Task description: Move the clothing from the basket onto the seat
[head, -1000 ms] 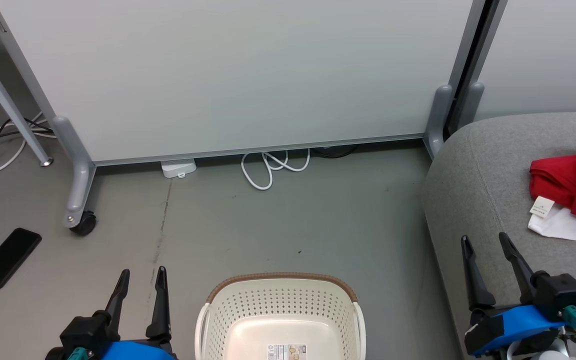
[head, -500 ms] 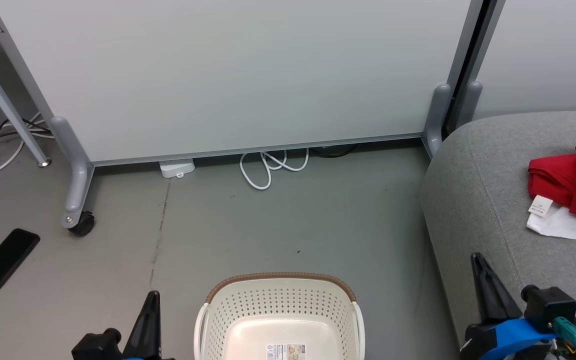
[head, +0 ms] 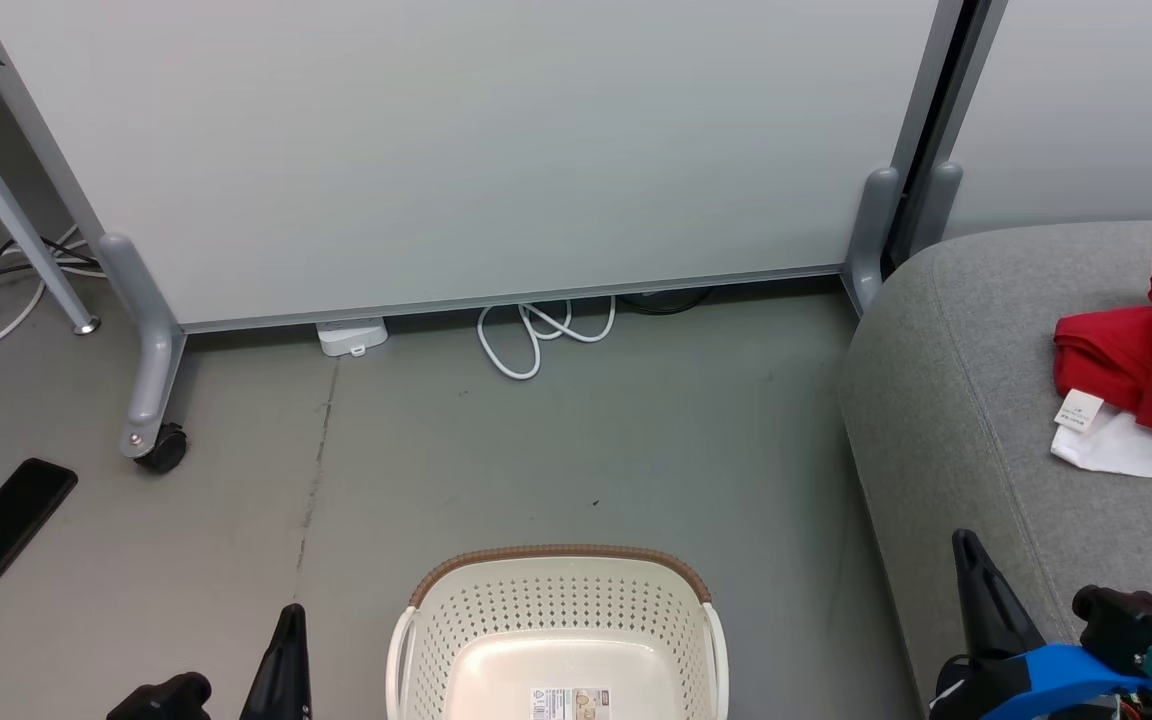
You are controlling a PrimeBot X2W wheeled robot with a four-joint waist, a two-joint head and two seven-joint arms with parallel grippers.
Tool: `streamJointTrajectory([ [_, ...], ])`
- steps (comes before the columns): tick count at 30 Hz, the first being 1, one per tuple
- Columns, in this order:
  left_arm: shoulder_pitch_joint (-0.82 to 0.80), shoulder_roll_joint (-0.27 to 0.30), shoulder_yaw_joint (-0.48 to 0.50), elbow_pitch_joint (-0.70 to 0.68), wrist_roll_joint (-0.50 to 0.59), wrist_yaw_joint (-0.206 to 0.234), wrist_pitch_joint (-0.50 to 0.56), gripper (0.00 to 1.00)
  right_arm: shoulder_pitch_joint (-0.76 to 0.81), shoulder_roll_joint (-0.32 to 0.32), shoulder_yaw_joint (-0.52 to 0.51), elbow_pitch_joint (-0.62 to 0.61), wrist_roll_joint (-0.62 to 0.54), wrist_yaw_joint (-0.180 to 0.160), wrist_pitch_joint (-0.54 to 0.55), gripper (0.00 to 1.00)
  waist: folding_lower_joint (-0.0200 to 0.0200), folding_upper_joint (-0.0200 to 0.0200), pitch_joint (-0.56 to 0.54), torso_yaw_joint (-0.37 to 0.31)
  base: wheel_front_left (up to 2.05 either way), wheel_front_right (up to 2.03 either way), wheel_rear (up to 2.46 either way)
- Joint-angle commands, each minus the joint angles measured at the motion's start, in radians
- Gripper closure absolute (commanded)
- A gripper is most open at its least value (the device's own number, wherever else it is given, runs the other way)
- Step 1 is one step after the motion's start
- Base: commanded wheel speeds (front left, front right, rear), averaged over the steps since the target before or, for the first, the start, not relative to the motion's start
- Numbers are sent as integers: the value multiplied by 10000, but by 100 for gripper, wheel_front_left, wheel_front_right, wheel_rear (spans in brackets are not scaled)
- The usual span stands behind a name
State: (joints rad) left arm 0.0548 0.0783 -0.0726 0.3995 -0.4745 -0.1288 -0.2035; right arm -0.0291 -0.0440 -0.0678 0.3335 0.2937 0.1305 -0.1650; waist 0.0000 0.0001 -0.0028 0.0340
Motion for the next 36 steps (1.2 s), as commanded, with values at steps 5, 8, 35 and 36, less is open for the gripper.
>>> streamJointTrajectory([
  [5,-426,0,218,-304,-1003,-6,261,100,-249,-31,-50,-262,1175,0,234,100,0,-1,3,-15,0,0,0],
  [8,-486,-12,291,-363,-1464,-7,389,100,-276,-33,-66,-297,1711,1,345,100,0,-1,5,-24,0,0,0],
  [35,-941,-103,867,-804,-4992,-14,1390,100,-498,-52,-211,-534,5795,2,1215,100,0,-1,18,-104,0,0,0],
  [36,-953,-107,884,-817,-5105,-14,1419,100,-507,-53,-216,-540,5929,2,1248,100,0,-1,19,-107,0,0,0],
])
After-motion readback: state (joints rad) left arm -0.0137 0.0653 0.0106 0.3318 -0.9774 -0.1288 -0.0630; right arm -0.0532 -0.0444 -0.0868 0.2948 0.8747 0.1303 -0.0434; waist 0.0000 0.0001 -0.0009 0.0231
